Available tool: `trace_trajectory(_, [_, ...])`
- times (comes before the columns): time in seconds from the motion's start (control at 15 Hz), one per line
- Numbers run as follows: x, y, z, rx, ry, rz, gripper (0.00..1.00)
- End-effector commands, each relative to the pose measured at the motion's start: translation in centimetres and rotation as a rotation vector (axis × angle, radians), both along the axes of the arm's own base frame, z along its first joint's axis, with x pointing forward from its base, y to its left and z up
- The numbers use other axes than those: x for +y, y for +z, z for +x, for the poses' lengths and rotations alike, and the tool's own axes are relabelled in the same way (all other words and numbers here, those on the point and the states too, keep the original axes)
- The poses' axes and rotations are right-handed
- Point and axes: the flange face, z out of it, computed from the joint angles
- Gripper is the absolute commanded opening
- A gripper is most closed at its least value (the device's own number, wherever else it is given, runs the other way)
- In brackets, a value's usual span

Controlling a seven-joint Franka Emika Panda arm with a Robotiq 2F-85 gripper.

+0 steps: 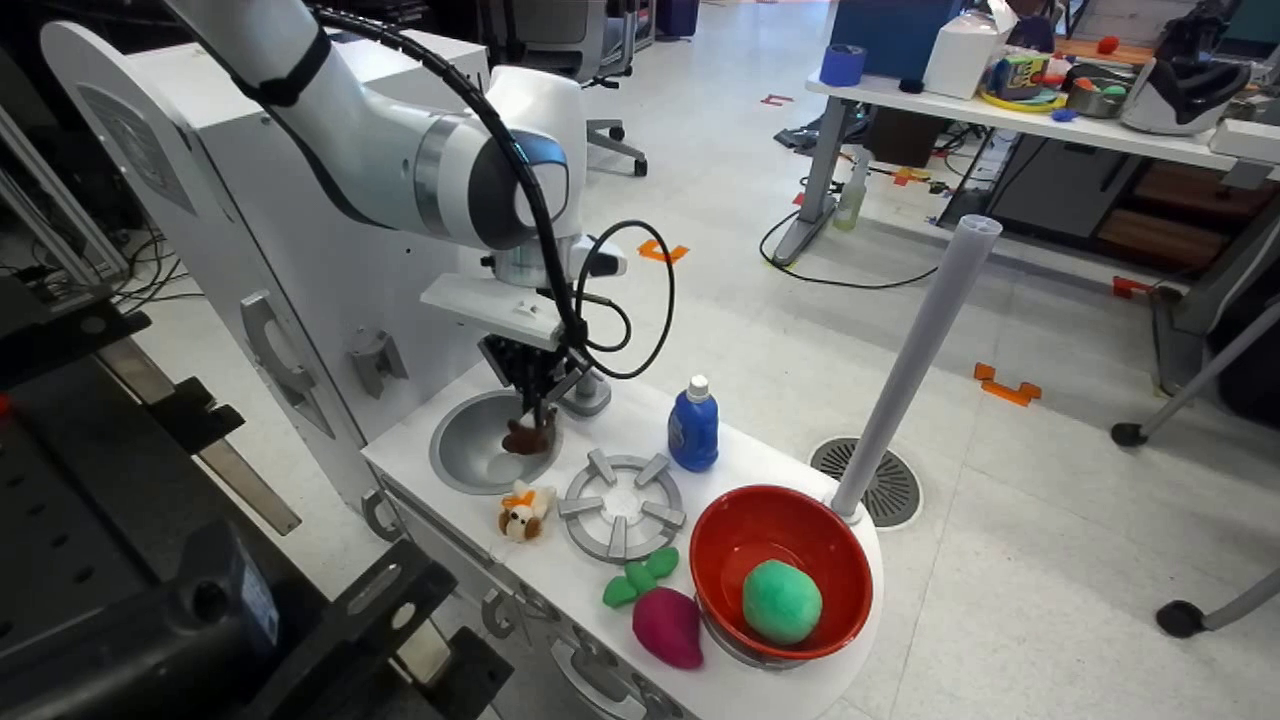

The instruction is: Remove the brown toy from the toy stove and put it in the toy sink

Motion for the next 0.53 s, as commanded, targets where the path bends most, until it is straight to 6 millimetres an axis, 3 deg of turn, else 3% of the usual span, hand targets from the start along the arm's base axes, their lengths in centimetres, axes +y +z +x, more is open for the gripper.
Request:
trace_trajectory(0.0, [1.0, -1.4, -1.8, -0.002, 0.111, -0.005, 0.03])
trace_trajectory(0.27, [0.8, -2.7, -3.3, 0.002, 0.142, -0.07, 0.03])
trace_trajectory(0.47, [0.1, -2.6, -3.2, -0.015, 0.139, -0.109, 0.03])
